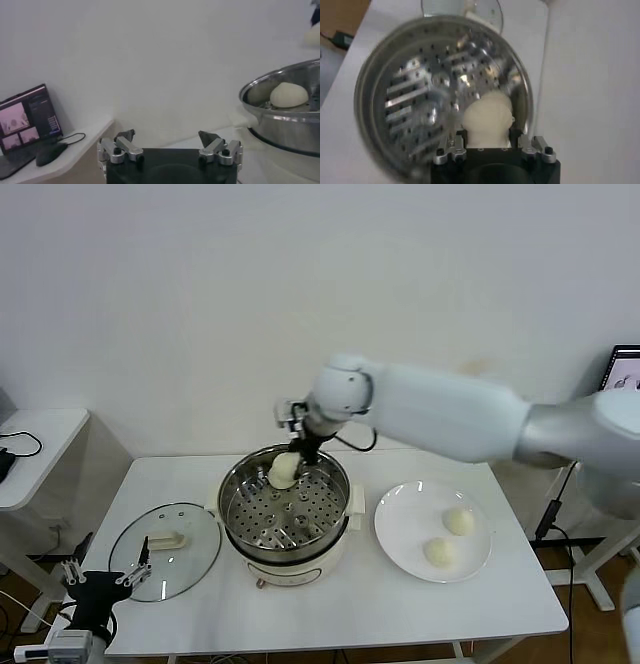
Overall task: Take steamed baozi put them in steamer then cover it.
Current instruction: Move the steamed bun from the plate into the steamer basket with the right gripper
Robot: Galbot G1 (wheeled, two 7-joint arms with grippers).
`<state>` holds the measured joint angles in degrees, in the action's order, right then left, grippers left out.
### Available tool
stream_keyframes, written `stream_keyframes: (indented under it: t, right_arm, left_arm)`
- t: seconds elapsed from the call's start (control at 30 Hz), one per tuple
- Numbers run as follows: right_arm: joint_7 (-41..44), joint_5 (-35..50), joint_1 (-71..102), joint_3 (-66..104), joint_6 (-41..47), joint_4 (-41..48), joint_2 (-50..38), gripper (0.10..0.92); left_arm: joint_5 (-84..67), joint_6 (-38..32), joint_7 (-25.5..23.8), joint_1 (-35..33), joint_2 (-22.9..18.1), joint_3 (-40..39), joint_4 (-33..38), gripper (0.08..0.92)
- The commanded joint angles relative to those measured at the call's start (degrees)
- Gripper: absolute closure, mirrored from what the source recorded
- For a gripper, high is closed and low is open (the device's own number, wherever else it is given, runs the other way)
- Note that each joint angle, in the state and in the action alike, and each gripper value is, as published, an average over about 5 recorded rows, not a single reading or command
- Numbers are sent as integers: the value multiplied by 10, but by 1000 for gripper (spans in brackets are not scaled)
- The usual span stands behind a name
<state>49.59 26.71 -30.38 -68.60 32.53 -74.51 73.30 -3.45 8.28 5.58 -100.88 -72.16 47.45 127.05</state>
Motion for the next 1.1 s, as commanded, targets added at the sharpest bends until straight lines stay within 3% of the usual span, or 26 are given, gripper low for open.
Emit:
stream_keyframes:
  t: [0.03, 0.8, 1.1]
  right_arm:
    - [-38, 27, 52, -2, 45, 64, 109, 491]
    - [-89, 23, 106, 8, 91, 118, 139, 486]
    - [-27, 28, 56, 14, 88, 57, 88, 272]
  left_arm:
    - [-1, 0, 0, 3, -2, 4, -2, 177]
    - [0, 0, -1, 9, -1, 0, -5, 177]
    - [1, 1, -1, 7, 1, 0, -2, 177]
